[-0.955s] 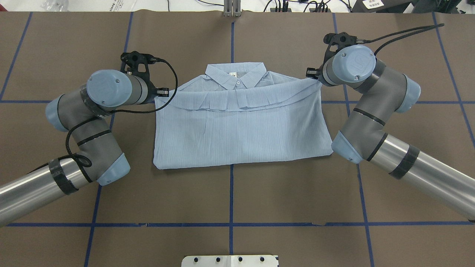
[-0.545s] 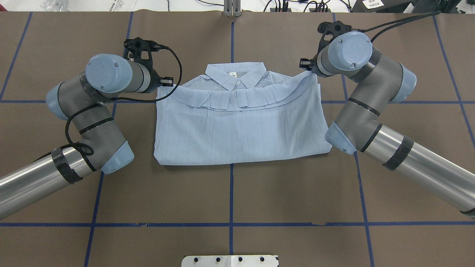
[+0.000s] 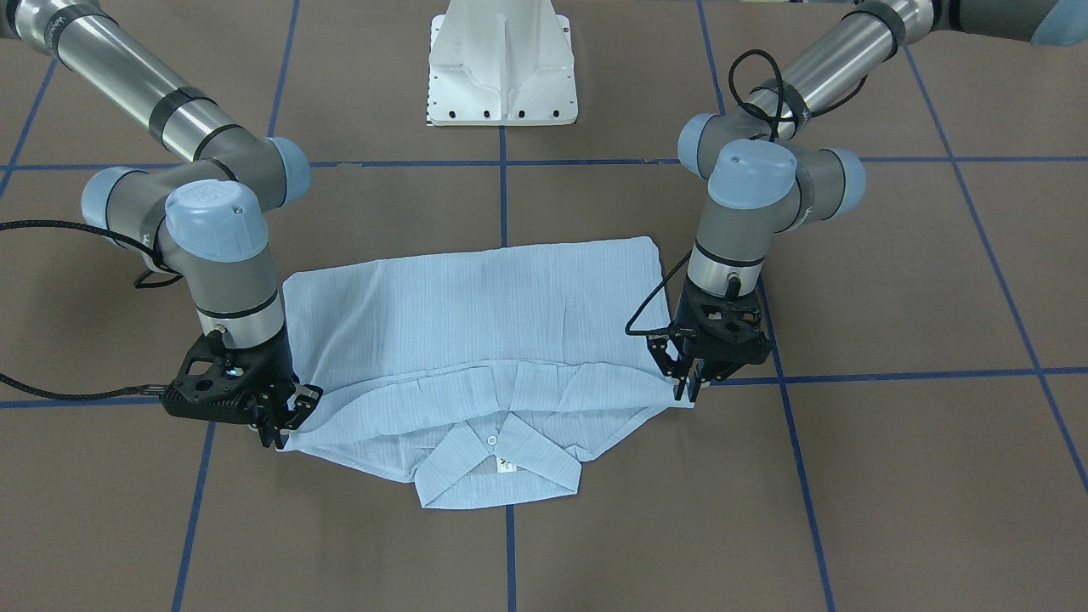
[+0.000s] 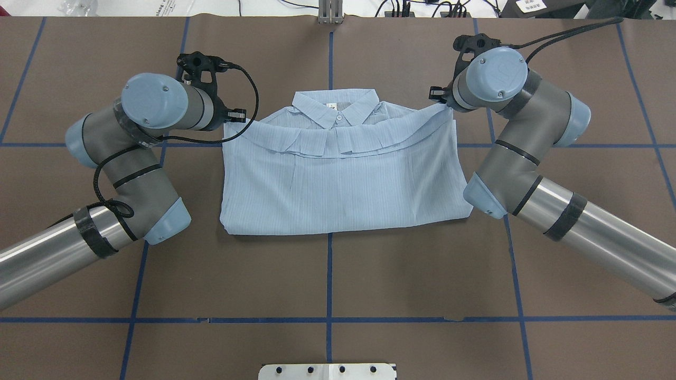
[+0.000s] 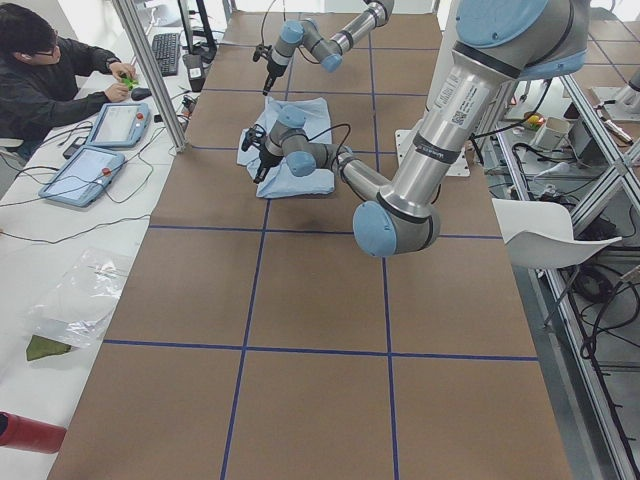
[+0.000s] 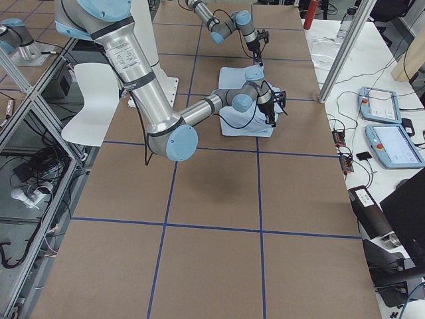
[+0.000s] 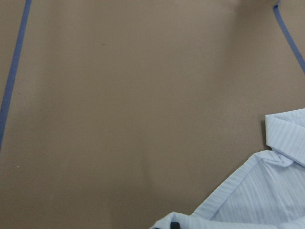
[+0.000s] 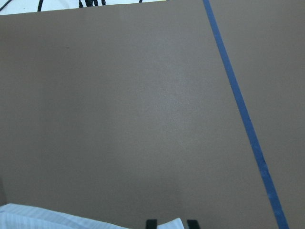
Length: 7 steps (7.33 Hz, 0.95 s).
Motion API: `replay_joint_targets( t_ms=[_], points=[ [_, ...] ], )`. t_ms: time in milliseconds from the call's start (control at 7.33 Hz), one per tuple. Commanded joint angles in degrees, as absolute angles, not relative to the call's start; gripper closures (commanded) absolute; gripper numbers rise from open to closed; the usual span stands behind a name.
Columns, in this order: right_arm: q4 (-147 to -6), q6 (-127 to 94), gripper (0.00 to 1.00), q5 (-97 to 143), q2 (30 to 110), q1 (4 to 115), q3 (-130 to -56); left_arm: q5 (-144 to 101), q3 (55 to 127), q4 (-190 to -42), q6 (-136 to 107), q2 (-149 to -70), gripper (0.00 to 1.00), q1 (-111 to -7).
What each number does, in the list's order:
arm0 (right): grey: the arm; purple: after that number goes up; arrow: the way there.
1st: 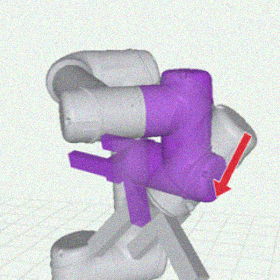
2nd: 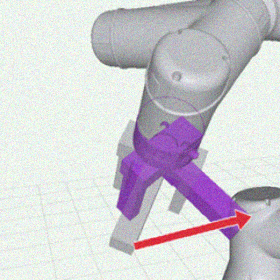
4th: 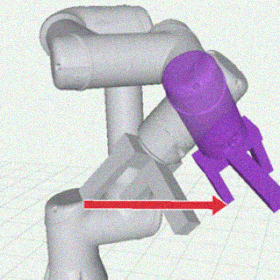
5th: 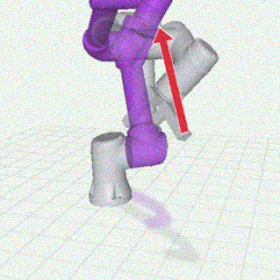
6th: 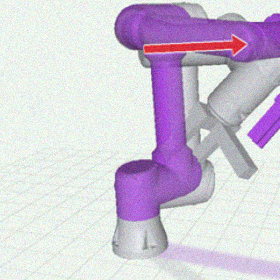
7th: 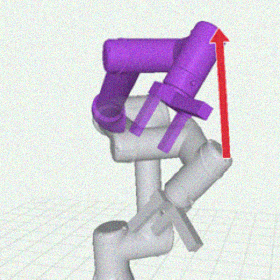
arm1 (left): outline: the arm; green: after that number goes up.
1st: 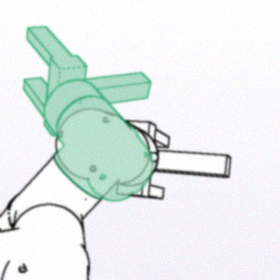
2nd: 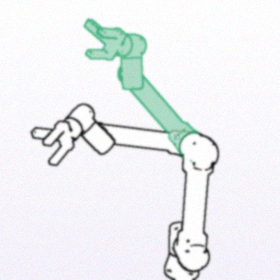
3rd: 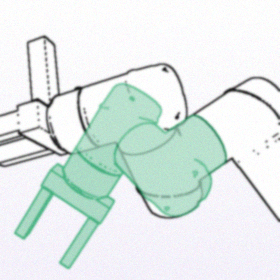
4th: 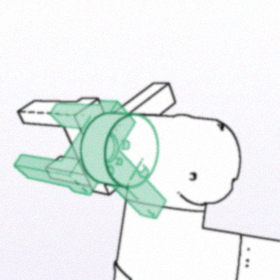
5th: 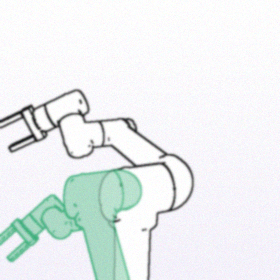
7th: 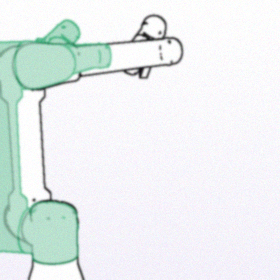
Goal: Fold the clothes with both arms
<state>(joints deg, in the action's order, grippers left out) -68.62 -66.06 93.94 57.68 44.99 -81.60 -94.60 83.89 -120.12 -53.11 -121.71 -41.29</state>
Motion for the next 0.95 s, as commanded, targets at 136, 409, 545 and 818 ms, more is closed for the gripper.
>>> replay_joint_targets(
  t_ms=[136, 409, 545, 818],
  points=[
    [-68.47, -64.60, 0.00, 96.23, 57.92, 46.14, -82.26, -98.60, 92.34, -120.67, -51.75, -115.68, 0.00, -41.57],
    [-68.38, -64.86, 0.00, 96.07, 57.92, 45.97, -82.62, -98.27, 98.41, -120.67, -60.70, -110.67, 0.00, -35.38],
    [-68.38, -64.95, 0.00, 96.06, 57.92, 45.97, -82.79, -98.09, 99.05, -120.67, -63.34, -109.87, 0.00, -33.24],
    [-68.47, -64.95, 0.00, 96.06, 57.92, 45.97, -82.88, -95.73, 98.97, -120.59, -67.13, -109.78, 0.01, -28.94]
  ],
)
